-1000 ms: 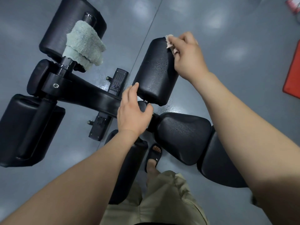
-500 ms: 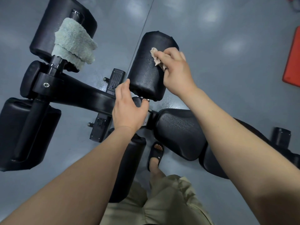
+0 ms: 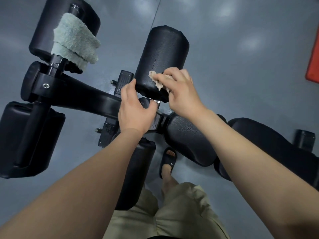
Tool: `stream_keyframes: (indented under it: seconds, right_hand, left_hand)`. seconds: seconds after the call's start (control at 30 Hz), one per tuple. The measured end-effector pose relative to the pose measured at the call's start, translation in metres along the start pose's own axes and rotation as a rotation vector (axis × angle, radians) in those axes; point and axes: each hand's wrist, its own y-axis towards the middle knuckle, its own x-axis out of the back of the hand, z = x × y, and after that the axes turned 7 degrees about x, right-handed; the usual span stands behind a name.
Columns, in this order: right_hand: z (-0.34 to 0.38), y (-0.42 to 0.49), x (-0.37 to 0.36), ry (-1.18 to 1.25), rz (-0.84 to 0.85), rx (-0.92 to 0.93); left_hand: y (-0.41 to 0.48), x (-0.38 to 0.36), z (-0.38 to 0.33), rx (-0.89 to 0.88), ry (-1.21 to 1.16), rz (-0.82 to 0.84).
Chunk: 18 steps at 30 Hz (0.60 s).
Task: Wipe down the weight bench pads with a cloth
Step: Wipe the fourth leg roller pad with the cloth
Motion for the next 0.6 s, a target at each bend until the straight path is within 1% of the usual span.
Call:
stream_keyframes:
  seconds: [0.23,0.3,0.37,0.5,0.57,0.6]
  right_hand:
    - [-0.001,-0.015,0.017,0.091,0.117,0.070]
    - [-0.006,-0.017,0.026,0.101,0.138,0.060]
    - [-0.012,-0.013,0.034,0.102,0.072,0.000]
    - [-0.011,0.014,0.054,0.044,-0.169,-0.191]
    - [-0.004,0.029,0.054,0.059,-0.211,-0.208]
    - [0.002,0.034,0.049,0.080,-0.197,-0.185]
  left_hand:
    - [0.001,0.000,0.002,-0.013,0.003,0.001]
    - [0.001,0.001,0.002,-0.013,0.000,0.000]
    - [0.002,0.001,0.001,-0.012,0.006,-0.007]
    - [0.002,0.001,0.002,-0.009,0.003,-0.009]
    - [0.003,0.001,0.002,-0.009,0.009,-0.013]
    - [0.003,0.000,0.002,-0.011,0.012,-0.014]
